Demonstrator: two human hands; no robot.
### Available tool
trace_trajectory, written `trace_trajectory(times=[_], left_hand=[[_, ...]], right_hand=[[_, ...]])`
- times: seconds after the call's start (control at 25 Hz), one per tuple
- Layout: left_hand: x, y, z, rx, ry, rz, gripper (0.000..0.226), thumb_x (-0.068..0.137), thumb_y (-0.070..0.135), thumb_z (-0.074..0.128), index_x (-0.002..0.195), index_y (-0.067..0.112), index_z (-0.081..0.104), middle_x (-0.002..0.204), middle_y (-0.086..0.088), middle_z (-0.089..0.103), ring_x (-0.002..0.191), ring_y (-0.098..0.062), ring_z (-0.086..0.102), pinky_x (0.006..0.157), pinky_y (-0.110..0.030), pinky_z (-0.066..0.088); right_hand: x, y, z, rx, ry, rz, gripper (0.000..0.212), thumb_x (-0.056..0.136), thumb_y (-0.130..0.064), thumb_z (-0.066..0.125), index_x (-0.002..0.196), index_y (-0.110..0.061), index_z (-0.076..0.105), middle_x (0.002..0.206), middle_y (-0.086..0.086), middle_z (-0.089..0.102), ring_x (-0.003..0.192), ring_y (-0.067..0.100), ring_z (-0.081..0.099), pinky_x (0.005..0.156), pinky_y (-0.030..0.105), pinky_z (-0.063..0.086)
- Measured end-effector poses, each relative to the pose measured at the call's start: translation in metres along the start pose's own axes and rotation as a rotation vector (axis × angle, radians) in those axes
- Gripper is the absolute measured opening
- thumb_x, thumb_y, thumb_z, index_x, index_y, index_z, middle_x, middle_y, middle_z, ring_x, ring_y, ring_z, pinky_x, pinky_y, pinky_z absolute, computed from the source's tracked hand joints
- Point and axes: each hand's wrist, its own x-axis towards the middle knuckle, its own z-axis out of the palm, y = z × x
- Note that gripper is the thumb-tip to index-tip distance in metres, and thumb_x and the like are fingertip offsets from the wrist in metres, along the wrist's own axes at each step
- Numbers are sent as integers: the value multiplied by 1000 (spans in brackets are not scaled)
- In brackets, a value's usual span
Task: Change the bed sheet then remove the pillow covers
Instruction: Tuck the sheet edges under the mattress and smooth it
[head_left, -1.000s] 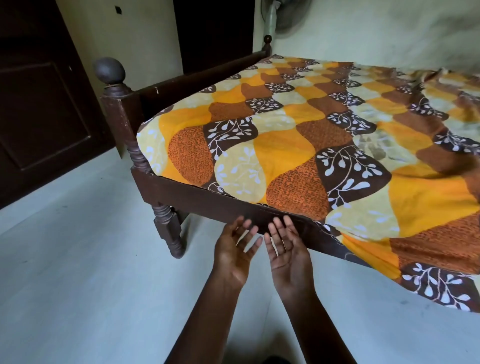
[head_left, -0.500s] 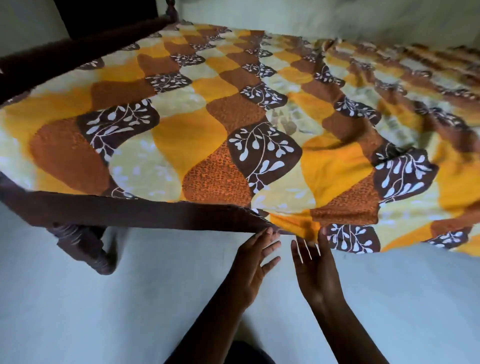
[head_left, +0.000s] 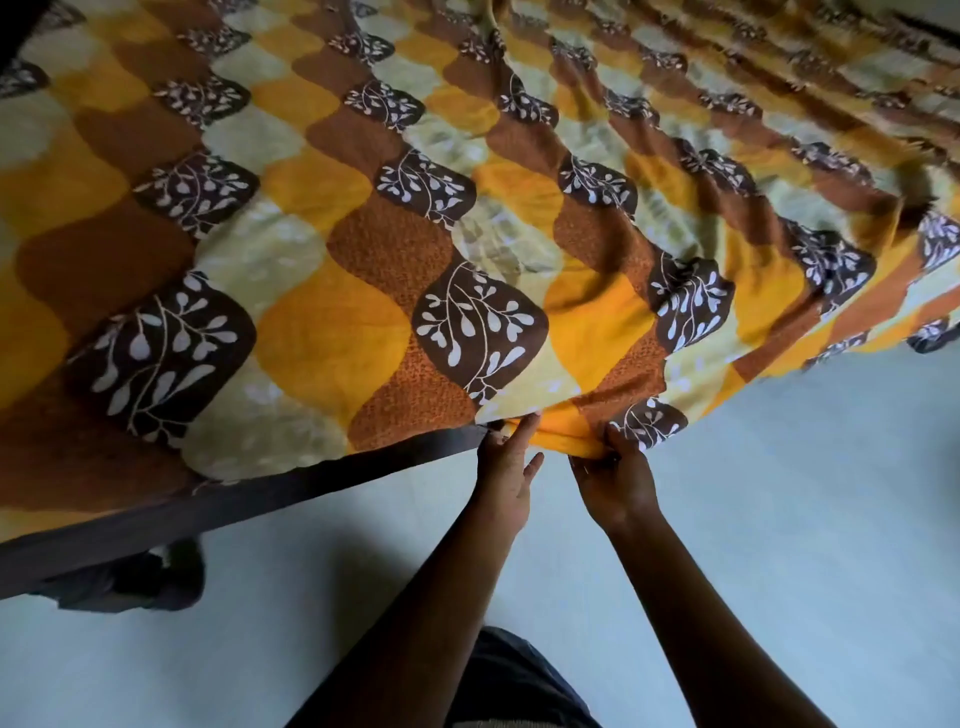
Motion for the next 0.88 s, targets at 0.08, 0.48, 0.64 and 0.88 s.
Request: trace_trajectory(times=[0.08,0.48,0.64,0.88], left_hand=[[-1,4,9,69,97,-1,30,85,16,66,108,21,49,112,-1,53,103,-18,51,92,-37,45],[1,-15,31,162,357,-138,43,84,27,68,118,10,48,100,-6,51,86,-21,55,67,-33,52],[-19,-9,54,-56,258,-18,13,93,23,54,92,10,53,83,-5,54,72,-14,55,62,-23,49],[-22,-2,74,-469,19,56,57,96,41,24,135,0,38,137,-17,46,128,-29,44,103,-46,35]], right_hand=[[-2,-7,5,28,-69,-42,29,96,-31,43,118,-18,56,108,4,64,100,18,62,84,32,50],[25,-30,-33,-408,107,4,31,88,-23,62,117,-14,53,96,-2,62,84,8,58,69,22,48],[39,-39,-21,-588,186,36,24,85,-27,67,103,-14,57,93,2,59,81,14,52,59,23,40],[50,-49,-12,-670,196,82,25,84,-28,68,73,-18,49,67,0,44,55,11,36,49,23,30]])
